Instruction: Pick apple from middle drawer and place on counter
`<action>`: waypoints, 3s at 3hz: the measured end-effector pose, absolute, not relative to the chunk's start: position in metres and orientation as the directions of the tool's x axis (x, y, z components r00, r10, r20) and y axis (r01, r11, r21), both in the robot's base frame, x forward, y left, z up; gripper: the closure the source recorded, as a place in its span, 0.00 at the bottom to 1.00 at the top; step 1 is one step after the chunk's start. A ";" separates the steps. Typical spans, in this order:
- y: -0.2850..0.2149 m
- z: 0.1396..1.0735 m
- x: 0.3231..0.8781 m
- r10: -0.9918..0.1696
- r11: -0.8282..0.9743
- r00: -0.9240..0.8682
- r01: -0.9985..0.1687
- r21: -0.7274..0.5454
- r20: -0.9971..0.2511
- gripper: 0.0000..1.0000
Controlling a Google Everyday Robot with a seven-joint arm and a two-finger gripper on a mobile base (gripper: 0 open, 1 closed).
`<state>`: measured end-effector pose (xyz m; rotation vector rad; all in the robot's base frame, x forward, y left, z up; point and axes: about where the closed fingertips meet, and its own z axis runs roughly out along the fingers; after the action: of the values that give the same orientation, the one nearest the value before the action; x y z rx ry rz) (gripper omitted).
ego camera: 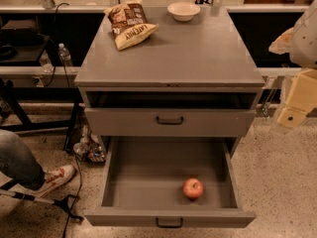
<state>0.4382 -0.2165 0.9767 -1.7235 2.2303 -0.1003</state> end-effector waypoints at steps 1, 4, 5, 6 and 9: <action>-0.216 0.977 0.438 -0.953 0.270 -0.221 -0.930 -0.248 -0.207 0.00; -0.233 0.817 0.443 -0.793 0.333 -0.289 -0.943 0.014 -0.537 0.00; -0.233 0.817 0.443 -0.793 0.333 -0.289 -0.943 0.014 -0.537 0.00; -0.236 0.792 0.459 -0.778 0.348 -0.280 -0.937 -0.015 -0.563 0.00; -0.225 0.674 0.508 -0.741 0.371 -0.226 -0.923 -0.104 -0.632 0.00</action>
Offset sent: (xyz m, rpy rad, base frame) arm 0.0099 -0.0004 -0.0539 0.1683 0.1267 0.0367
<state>0.5085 -0.2251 0.6743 -1.4309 2.0340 0.3923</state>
